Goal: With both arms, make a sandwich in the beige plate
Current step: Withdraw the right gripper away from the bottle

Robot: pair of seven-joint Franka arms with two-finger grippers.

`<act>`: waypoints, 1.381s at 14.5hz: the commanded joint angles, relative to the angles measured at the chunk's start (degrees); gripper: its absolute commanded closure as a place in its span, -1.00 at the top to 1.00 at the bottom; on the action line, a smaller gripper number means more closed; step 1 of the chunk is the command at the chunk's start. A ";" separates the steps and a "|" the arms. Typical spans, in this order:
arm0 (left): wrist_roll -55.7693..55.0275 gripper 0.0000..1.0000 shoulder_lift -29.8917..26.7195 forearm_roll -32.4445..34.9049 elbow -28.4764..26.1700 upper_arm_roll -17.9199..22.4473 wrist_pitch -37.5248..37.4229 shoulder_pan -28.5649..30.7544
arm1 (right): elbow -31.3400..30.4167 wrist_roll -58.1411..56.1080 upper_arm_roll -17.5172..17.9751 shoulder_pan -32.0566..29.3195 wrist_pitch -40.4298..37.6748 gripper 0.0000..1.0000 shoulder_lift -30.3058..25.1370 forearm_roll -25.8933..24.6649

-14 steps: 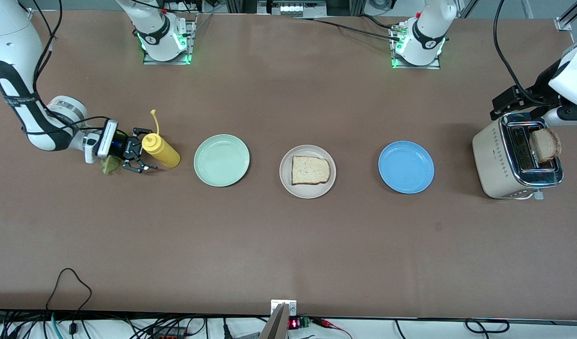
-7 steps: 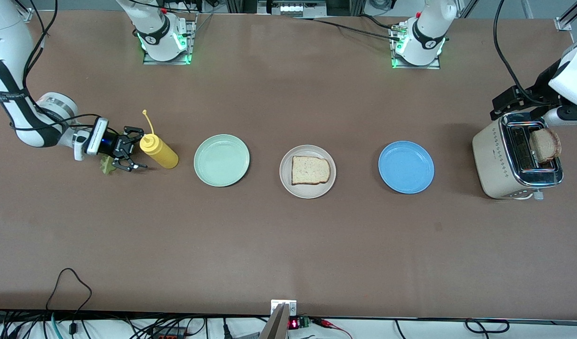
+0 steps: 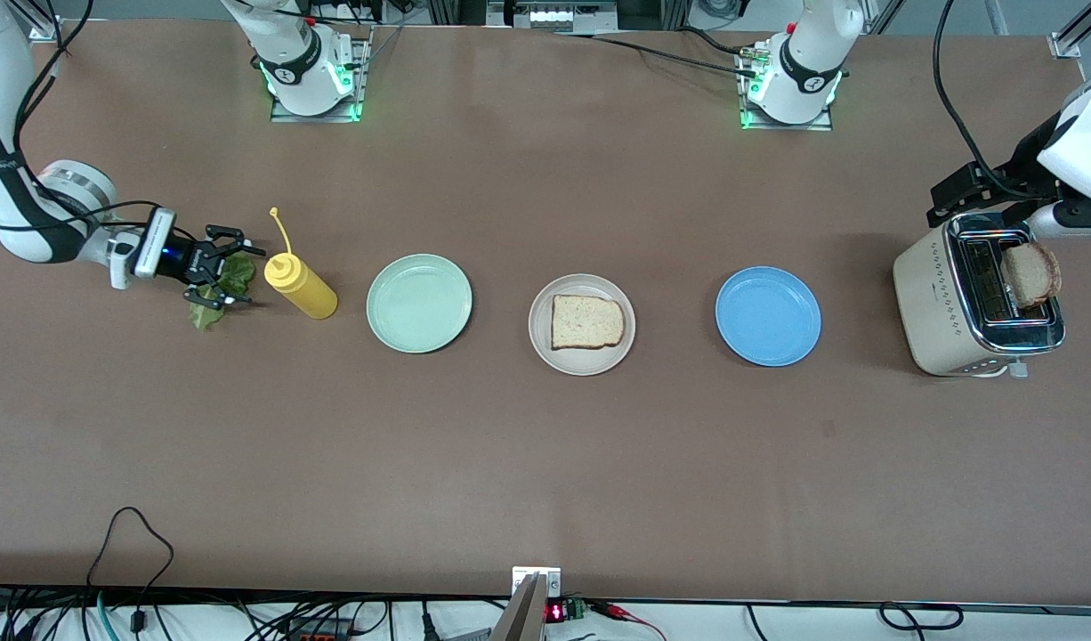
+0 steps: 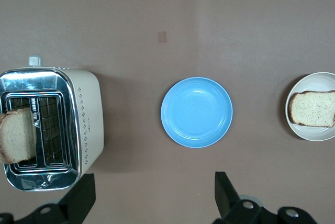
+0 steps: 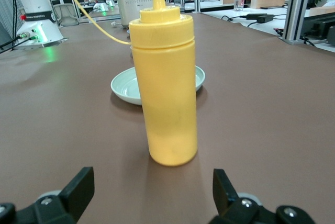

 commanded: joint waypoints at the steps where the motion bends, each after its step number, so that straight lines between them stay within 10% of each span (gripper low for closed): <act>1: 0.63 1.00 -0.42 0.86 0.40 -0.32 -0.50 0.35 | 3.10 7.47 0.64 -2.27 -1.59 1.00 -4.92 -5.87; 13: 0.63 1.00 -0.42 0.86 0.31 -0.32 -0.85 0.43 | 16.64 60.01 0.91 -1.23 -4.84 1.00 -14.78 -20.74; 20: 0.63 1.00 -0.33 0.86 0.31 -0.14 -0.94 0.43 | 22.46 101.41 0.82 8.52 -4.76 1.00 -19.00 -40.67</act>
